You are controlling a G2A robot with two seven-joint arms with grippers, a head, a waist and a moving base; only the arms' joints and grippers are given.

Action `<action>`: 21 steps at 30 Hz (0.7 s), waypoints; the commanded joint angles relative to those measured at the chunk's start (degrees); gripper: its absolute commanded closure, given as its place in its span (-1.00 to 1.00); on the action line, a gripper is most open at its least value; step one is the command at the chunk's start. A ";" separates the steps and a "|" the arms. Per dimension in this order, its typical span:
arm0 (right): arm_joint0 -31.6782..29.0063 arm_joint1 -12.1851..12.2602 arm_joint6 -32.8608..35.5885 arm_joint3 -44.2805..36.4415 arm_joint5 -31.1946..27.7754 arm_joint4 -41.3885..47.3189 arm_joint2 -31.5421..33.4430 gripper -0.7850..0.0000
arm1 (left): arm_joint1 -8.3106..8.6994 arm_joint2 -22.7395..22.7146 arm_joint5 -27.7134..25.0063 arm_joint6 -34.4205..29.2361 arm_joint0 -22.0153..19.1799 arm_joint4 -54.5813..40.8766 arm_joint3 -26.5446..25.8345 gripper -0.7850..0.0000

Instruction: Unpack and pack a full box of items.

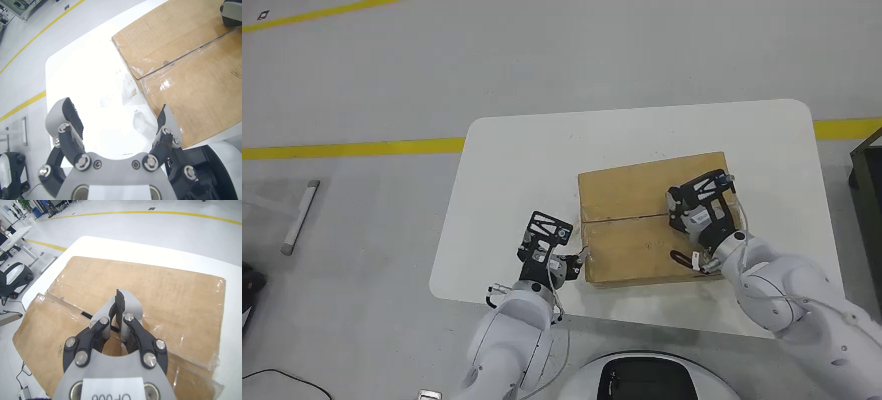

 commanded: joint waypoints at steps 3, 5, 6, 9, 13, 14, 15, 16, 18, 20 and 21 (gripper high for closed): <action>-0.01 -0.24 0.54 -0.03 0.49 -0.17 0.18 1.00 | 0.14 -2.36 2.01 4.35 2.26 1.44 0.32 -1.00; -0.08 -0.37 0.66 0.02 0.52 -0.18 0.26 1.00 | 0.23 -4.31 3.65 6.67 4.21 1.57 -0.33 -1.00; -0.12 -0.43 0.67 0.02 0.55 -0.20 0.32 1.00 | 0.31 -5.25 4.08 7.87 5.13 2.11 -0.58 -1.00; -0.29 -0.61 0.85 0.04 0.66 -0.14 0.54 1.00 | 0.53 -8.14 5.04 10.05 7.73 3.18 0.27 -1.00; -0.40 -0.86 1.05 0.03 0.58 -0.24 0.65 1.00 | 0.46 -9.19 5.08 13.06 8.92 3.33 3.76 -1.00; -0.42 -0.93 1.13 0.03 0.60 -0.23 0.62 1.00 | 0.37 -8.86 5.03 14.44 8.69 3.20 5.33 -1.00; -0.42 -0.99 1.18 0.00 0.64 -0.30 0.58 1.00 | 0.25 -8.24 4.76 16.32 8.26 3.20 7.14 -1.00; -0.44 -1.07 1.28 -0.04 0.70 -0.30 0.53 1.00 | 0.16 -7.14 3.39 17.86 7.69 3.61 9.23 -1.00; -0.43 -1.19 1.50 -0.13 0.70 -0.55 0.45 1.00 | -0.10 -5.48 1.75 20.18 6.11 3.97 12.61 -1.00; -0.46 -1.31 1.61 -0.24 0.73 -0.62 0.50 1.00 | -0.48 -4.16 1.58 21.61 4.49 3.68 15.49 -1.00; -0.51 -1.37 1.64 -0.25 0.86 -0.61 0.60 1.00 | -0.69 -3.37 1.40 22.11 3.71 3.26 16.81 -1.00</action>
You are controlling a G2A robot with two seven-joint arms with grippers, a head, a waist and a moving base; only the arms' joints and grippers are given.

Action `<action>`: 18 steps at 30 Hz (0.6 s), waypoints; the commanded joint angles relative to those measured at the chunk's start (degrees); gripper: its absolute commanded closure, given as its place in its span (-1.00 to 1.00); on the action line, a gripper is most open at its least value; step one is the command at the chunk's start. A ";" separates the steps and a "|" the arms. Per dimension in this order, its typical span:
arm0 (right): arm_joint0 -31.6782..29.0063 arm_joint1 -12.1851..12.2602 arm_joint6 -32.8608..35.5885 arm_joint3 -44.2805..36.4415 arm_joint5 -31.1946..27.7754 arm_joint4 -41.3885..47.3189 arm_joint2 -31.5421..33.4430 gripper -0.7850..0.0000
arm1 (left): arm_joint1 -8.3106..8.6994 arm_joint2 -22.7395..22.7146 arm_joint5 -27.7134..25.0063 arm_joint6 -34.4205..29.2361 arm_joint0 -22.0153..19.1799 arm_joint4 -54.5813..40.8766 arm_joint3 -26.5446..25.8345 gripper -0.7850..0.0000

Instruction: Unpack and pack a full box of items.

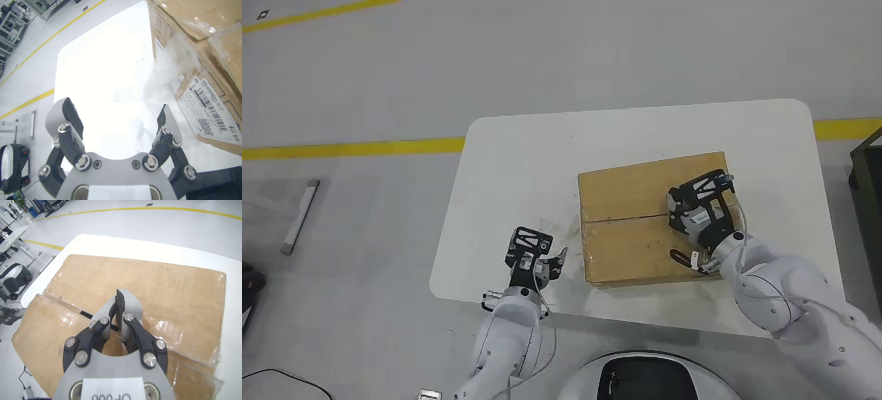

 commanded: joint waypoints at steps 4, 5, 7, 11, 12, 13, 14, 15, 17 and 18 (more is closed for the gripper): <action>-0.43 -0.23 0.25 -0.26 0.36 -0.18 0.53 1.00 | -0.91 3.16 -1.15 1.85 -3.73 -0.60 5.24 -1.00; -0.60 -0.27 0.27 -0.29 0.42 -0.16 0.67 1.00 | -1.06 3.70 -1.62 1.96 -4.37 -0.61 5.87 -1.00; -0.87 -0.35 0.33 -0.37 0.48 -0.31 0.96 1.00 | -1.38 4.30 -1.77 2.36 -5.31 -1.38 6.90 -1.00; -1.28 -0.54 0.39 -0.42 0.58 -0.22 1.40 1.00 | -2.14 5.24 0.42 2.86 -7.03 -2.73 8.66 -1.00; -1.35 -0.60 0.36 -0.41 0.64 -0.16 1.45 1.00 | -2.36 5.44 1.22 3.20 -7.36 -3.42 8.99 -1.00; -1.38 -0.67 0.45 -0.40 0.82 -0.11 1.48 1.00 | -2.58 5.65 2.00 3.55 -7.72 -3.97 9.26 -1.00; -1.37 -0.73 0.50 -0.43 0.93 -0.14 1.48 1.00 | -2.78 5.95 2.41 3.92 -8.05 -4.51 9.44 -1.00; -1.33 -0.80 0.55 -0.44 0.97 -0.20 1.45 1.00 | -2.98 6.16 2.75 4.59 -8.37 -5.22 9.48 -1.00; -1.21 -0.93 0.64 -0.37 1.00 -0.30 1.37 1.00 | -3.31 6.38 3.57 5.49 -8.78 -6.10 9.91 -1.00; -1.12 -1.00 0.59 -0.33 0.98 -0.43 1.31 1.00 | -3.45 6.36 4.20 5.75 -9.05 -6.14 10.09 -1.00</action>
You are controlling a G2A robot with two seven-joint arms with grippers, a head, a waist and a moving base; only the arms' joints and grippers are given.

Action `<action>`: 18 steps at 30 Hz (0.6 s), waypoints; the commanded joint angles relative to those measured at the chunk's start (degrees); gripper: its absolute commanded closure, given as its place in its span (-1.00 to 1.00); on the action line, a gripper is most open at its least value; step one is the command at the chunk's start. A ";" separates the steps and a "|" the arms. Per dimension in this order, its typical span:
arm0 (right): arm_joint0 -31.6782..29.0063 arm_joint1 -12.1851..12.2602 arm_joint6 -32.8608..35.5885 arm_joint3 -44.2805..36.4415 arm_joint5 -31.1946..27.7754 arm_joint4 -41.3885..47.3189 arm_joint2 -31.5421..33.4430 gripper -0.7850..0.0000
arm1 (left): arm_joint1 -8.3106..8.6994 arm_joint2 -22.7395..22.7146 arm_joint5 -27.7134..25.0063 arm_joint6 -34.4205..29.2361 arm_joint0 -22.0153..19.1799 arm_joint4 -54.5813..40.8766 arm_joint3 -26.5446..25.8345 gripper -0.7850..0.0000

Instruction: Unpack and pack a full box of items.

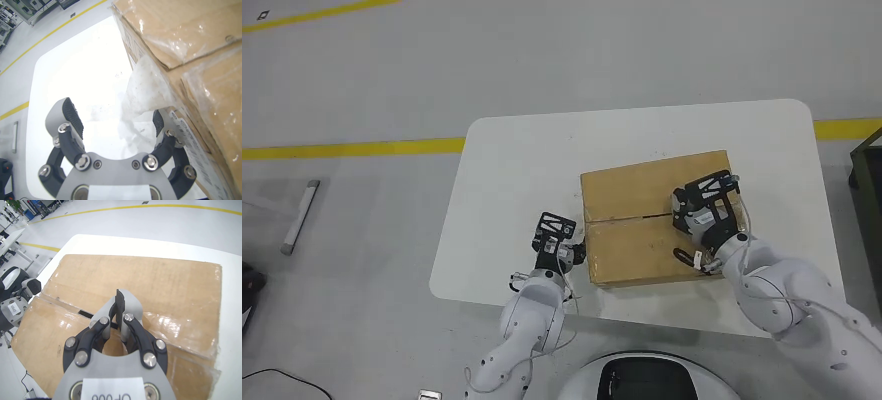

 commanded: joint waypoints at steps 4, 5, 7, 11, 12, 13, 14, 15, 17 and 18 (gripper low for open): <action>0.35 -0.33 0.04 0.39 -0.03 -0.50 -0.40 1.00 | -0.62 -0.21 2.18 1.57 -0.92 -0.99 0.02 -1.00; 0.39 -0.40 0.02 0.49 -0.04 -0.56 -0.46 1.00 | -0.69 -0.35 2.32 2.00 -1.00 -1.12 -0.08 -1.00; 0.48 -0.53 0.05 0.69 -0.15 -0.63 -0.59 1.00 | -0.85 -0.71 2.53 2.73 -0.97 -1.88 -0.42 -1.00; 0.63 -0.77 0.27 0.96 -0.20 -0.81 -0.61 1.00 | -1.03 -1.41 2.38 4.04 -0.73 -2.28 -0.59 -1.00; 0.66 -0.83 0.30 1.01 -0.23 -0.84 -0.60 1.00 | -1.06 -1.66 2.50 4.23 -0.68 -2.28 -0.67 -1.00; 0.68 -0.89 0.30 1.08 -0.23 -0.88 -0.58 1.00 | -1.12 -1.86 2.73 4.42 -0.59 -2.37 -0.90 -1.00; 0.69 -0.95 0.25 1.16 -0.20 -0.90 -0.58 1.00 | -1.19 -2.08 2.98 4.77 -0.43 -2.85 -1.26 -1.00; 0.69 -1.01 0.27 1.27 -0.21 -0.89 -0.61 1.00 | -1.24 -2.30 3.07 5.06 -0.32 -3.06 -1.51 -1.00; 0.73 -1.13 0.27 1.41 -0.28 -0.95 -0.60 1.00 | -1.31 -2.68 3.31 5.49 -0.13 -2.96 -1.95 -1.00; 0.75 -1.19 0.33 1.49 -0.30 -0.91 -0.59 1.00 | -1.37 -2.86 3.52 5.65 -0.07 -3.05 -2.31 -1.00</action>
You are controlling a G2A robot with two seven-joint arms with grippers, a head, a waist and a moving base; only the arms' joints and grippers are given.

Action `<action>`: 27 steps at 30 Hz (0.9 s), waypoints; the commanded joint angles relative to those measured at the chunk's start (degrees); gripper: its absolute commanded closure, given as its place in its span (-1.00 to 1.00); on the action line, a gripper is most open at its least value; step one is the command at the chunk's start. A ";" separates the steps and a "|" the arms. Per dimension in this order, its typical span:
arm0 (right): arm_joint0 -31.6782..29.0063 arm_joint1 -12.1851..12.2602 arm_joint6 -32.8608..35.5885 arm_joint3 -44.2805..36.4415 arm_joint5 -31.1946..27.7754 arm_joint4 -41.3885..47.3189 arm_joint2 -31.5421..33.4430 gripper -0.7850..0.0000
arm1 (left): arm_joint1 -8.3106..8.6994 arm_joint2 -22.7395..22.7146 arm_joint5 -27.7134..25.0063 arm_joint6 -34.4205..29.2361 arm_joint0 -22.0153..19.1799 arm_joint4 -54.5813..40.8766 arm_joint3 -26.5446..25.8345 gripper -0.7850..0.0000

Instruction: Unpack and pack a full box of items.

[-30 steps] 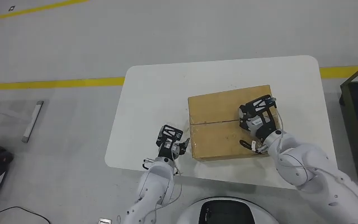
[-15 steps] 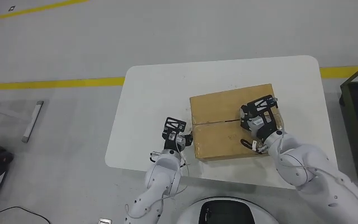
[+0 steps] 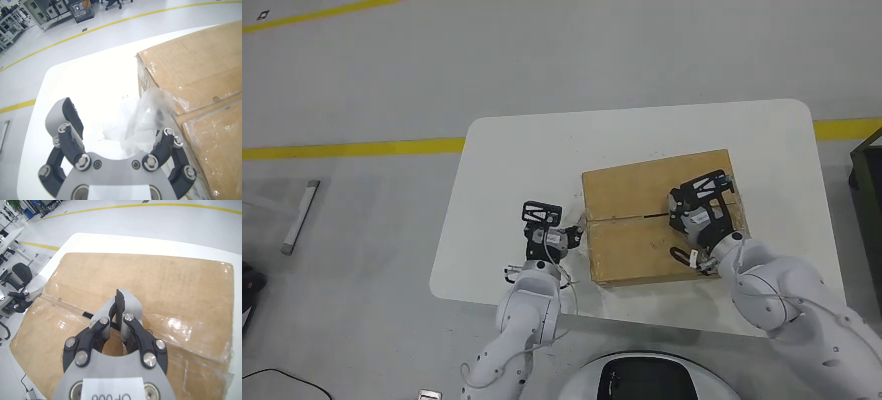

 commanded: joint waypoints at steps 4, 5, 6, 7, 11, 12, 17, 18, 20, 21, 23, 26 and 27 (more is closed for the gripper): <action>0.31 -0.27 0.20 0.19 -0.12 -0.11 0.07 1.00 | -0.27 -0.79 0.78 0.89 0.37 -0.65 -1.57 -1.00; 0.37 -0.33 0.21 0.22 -0.06 -0.15 0.07 1.00 | -0.31 -0.92 0.67 1.02 0.45 -0.69 -1.78 -1.00; 0.44 -0.39 0.27 0.24 -0.05 -0.19 0.06 1.00 | -0.35 -1.00 0.57 1.11 0.50 -0.73 -2.18 -1.00; 0.51 -0.45 0.33 0.27 -0.05 -0.22 0.06 1.00 | -0.41 -1.00 0.31 1.17 0.55 -0.94 -2.68 -1.00; 0.71 -0.68 0.31 0.39 -0.06 -0.28 0.12 1.00 | -0.58 -1.03 -0.13 0.55 0.77 -0.52 -4.24 -1.00; 0.73 -0.74 0.34 0.41 -0.08 -0.33 0.12 1.00 | -0.64 -0.99 -0.08 0.43 0.78 -0.47 -4.80 -1.00; 0.72 -1.01 0.25 0.25 -0.05 -0.39 0.26 1.00 | -1.09 0.50 -0.25 -1.18 0.10 1.06 -6.71 -1.00; 0.61 -1.07 -0.18 0.03 0.38 -0.45 0.48 1.00 | -1.22 0.97 -0.13 -2.16 -0.27 1.60 -6.78 -1.00; 0.27 -1.17 -1.37 -1.02 1.15 0.11 1.40 1.00 | -1.51 2.15 -0.40 -3.29 -1.44 2.97 -6.93 -1.00; -0.02 -1.19 -1.86 -1.63 1.61 0.46 2.12 1.00 | -1.68 2.87 -0.52 -3.96 -2.09 3.75 -6.96 -1.00; -0.66 -1.19 -2.72 -2.97 2.85 0.97 4.13 1.00 | -2.12 4.24 0.04 -5.88 -3.48 4.67 -6.99 -1.00; -1.86 -1.08 -3.70 -4.99 4.59 2.00 8.31 1.00 | -2.86 6.56 -0.24 -7.14 -6.04 5.60 -6.85 -1.00; -2.34 -1.04 -4.02 -5.55 5.16 2.62 9.99 1.00 | -3.09 7.38 -0.56 -7.76 -6.98 6.46 -6.63 -1.00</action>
